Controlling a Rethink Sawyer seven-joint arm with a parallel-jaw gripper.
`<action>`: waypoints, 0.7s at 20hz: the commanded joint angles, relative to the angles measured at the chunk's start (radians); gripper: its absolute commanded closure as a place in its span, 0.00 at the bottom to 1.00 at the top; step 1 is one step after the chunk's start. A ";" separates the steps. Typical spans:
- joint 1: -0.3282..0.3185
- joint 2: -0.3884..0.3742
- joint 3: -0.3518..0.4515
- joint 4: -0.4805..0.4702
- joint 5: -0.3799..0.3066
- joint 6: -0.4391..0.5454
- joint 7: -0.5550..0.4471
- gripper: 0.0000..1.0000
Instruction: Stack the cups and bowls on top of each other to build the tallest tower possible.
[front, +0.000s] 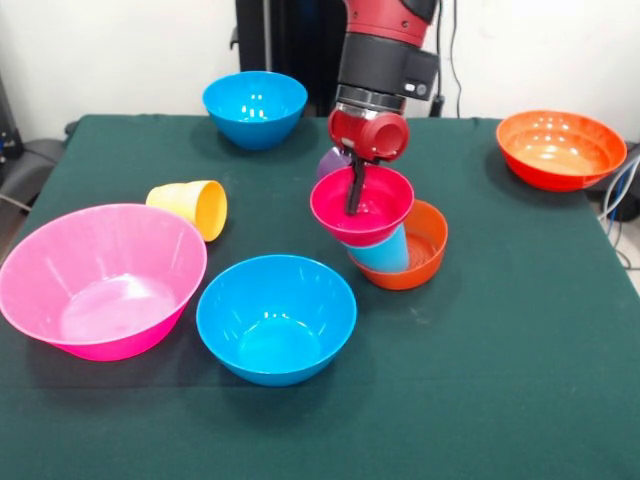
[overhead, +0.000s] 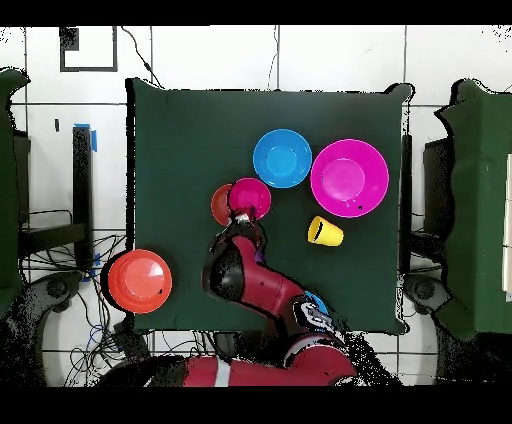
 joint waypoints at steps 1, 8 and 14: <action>-0.023 0.069 0.187 -0.017 -0.055 0.047 0.216 1.00; -0.008 0.054 0.196 0.000 -0.007 0.048 0.228 1.00; -0.009 0.041 0.204 0.018 0.020 0.075 0.233 1.00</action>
